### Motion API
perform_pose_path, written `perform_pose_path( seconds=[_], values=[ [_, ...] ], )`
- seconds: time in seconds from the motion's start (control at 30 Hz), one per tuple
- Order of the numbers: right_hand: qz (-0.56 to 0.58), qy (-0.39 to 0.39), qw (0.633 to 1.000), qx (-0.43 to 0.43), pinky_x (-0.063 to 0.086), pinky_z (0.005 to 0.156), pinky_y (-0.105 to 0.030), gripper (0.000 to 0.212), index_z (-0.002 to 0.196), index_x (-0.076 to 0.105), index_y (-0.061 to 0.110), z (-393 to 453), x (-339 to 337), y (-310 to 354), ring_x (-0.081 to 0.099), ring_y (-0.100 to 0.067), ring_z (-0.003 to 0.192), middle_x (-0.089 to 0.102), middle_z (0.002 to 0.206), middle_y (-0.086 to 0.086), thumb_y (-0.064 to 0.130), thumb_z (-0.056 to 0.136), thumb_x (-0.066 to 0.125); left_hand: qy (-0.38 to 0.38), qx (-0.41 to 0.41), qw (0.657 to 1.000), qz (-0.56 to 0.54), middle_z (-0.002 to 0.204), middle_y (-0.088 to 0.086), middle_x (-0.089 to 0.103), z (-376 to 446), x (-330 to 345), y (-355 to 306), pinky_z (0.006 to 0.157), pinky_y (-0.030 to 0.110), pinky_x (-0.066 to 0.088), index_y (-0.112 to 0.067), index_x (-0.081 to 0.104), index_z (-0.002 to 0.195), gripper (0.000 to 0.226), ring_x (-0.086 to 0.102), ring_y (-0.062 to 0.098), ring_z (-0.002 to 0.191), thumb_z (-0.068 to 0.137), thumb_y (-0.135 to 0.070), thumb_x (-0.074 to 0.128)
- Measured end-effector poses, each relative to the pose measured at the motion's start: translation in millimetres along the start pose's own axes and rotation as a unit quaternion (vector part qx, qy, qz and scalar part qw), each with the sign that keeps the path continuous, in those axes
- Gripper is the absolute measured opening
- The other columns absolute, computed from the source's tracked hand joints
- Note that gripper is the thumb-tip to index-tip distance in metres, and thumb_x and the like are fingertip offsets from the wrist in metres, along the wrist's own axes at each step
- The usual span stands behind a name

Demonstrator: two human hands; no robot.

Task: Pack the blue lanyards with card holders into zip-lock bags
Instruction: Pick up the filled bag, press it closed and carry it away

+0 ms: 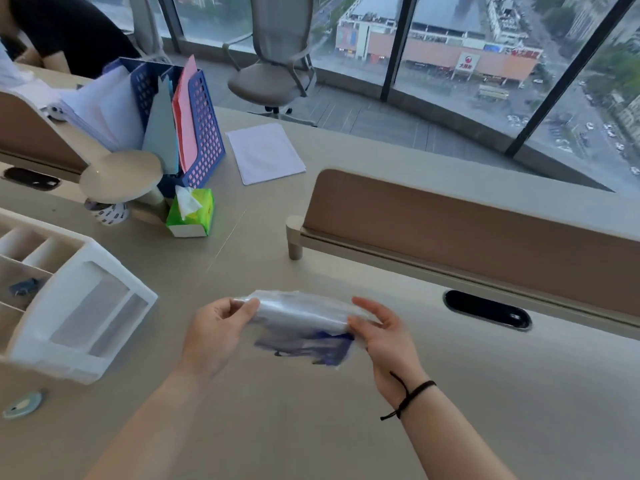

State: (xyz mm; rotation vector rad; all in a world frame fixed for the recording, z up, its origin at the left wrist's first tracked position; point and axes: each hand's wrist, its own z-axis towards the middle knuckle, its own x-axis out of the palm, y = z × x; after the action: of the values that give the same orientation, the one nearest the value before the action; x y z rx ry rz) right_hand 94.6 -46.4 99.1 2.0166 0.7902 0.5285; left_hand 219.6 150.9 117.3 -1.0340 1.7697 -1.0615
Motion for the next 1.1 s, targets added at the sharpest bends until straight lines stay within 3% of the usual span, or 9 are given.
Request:
perform_pose_path(
  seconds=[0.1,0.23,0.3,0.4,0.5,0.77,0.83,0.97,1.1],
  values=[
    [-0.038,-0.013,0.999,-0.021,0.051,0.060,-0.010,0.016,0.091,0.075,0.017,-23.1,-26.0,15.2,0.066,-0.015,0.083,0.074,0.090,-0.004,0.006,0.093,0.064,-0.005,0.045,0.999,0.029,0.113,0.006,0.070,-17.6,15.1,-16.3,0.086,0.028,0.041,-0.012,0.076,0.075,0.021,0.062,0.015,0.103,0.092,-0.024,0.070],
    [-0.068,-0.010,0.998,-0.014,0.050,0.071,-0.016,0.015,0.095,0.077,0.016,-59.4,-72.9,27.2,0.068,-0.016,0.092,0.076,0.096,-0.005,0.013,0.096,0.062,0.028,0.114,0.992,0.039,0.139,-0.015,0.050,-44.6,42.8,-31.6,0.102,0.025,0.036,-0.006,0.075,0.075,0.022,0.047,-0.007,0.128,0.091,-0.021,0.070],
    [-0.080,-0.009,0.997,-0.018,0.050,0.077,-0.020,0.012,0.095,0.078,0.015,-77.3,-97.1,31.2,0.068,-0.016,0.090,0.077,0.095,-0.009,0.018,0.093,0.067,0.066,0.140,0.988,0.018,0.133,-0.019,0.057,-58.1,57.5,-37.7,0.097,0.021,0.038,0.000,0.072,0.075,0.023,0.055,-0.015,0.115,0.091,-0.017,0.070],
    [-0.119,0.003,0.992,-0.038,0.051,0.081,-0.022,0.025,0.099,0.077,0.018,-106.2,-131.9,35.2,0.070,-0.012,0.087,0.077,0.090,-0.001,0.025,0.076,0.084,0.126,0.132,0.982,-0.037,0.117,-0.013,0.073,-76.2,81.6,-45.6,0.089,0.020,0.046,0.002,0.070,0.072,0.022,0.067,-0.002,0.104,0.089,-0.012,0.071],
    [-0.179,-0.012,0.982,-0.060,0.050,0.067,-0.018,0.043,0.105,0.074,0.017,-136.2,-163.9,38.2,0.056,-0.009,0.063,0.058,0.070,0.001,0.014,0.066,0.090,0.161,0.138,0.976,-0.050,0.095,-0.004,0.079,-95.9,106.5,-56.5,0.080,0.021,0.051,-0.006,0.074,0.067,0.021,0.071,0.006,0.086,0.086,-0.013,0.075],
    [-0.262,-0.110,0.949,-0.136,0.032,0.047,-0.008,0.002,0.085,0.078,0.017,-202.1,-259.7,17.4,0.043,0.002,0.038,0.049,0.039,0.018,0.018,0.085,0.076,0.276,0.162,0.948,0.007,0.062,0.002,0.066,-164.6,189.0,-71.8,0.057,0.027,0.041,0.002,0.068,0.070,0.035,0.052,0.017,0.060,0.079,-0.030,0.081],
    [-0.239,-0.140,0.951,-0.139,0.031,0.049,-0.011,0.015,0.071,0.074,0.018,-220.6,-287.0,6.6,0.041,0.000,0.039,0.049,0.040,0.016,0.020,0.086,0.075,0.304,0.162,0.939,0.019,0.057,0.000,0.064,-187.5,211.8,-71.9,0.049,0.022,0.040,-0.006,0.067,0.064,0.030,0.050,0.017,0.056,0.081,-0.027,0.081],
    [-0.210,-0.205,0.945,-0.145,0.039,0.067,-0.020,0.020,0.065,0.069,0.027,-258.0,-356.3,-22.0,0.054,-0.006,0.070,0.056,0.080,0.009,0.032,0.081,0.079,0.340,0.168,0.925,0.022,0.057,0.009,0.067,-243.7,261.8,-70.0,0.046,0.023,0.046,-0.012,0.069,0.062,0.026,0.057,0.020,0.054,0.085,-0.021,0.077],
    [-0.179,-0.226,0.942,-0.171,0.042,0.095,-0.028,0.017,0.066,0.072,0.031,-309.3,-436.7,-44.8,0.051,0.000,0.115,0.051,0.123,0.016,0.034,0.081,0.078,0.382,0.163,0.910,-0.010,0.066,0.024,0.070,-319.4,322.8,-68.6,0.059,0.030,0.055,0.000,0.070,0.074,0.027,0.066,0.023,0.059,0.084,-0.025,0.074]
  ],
)
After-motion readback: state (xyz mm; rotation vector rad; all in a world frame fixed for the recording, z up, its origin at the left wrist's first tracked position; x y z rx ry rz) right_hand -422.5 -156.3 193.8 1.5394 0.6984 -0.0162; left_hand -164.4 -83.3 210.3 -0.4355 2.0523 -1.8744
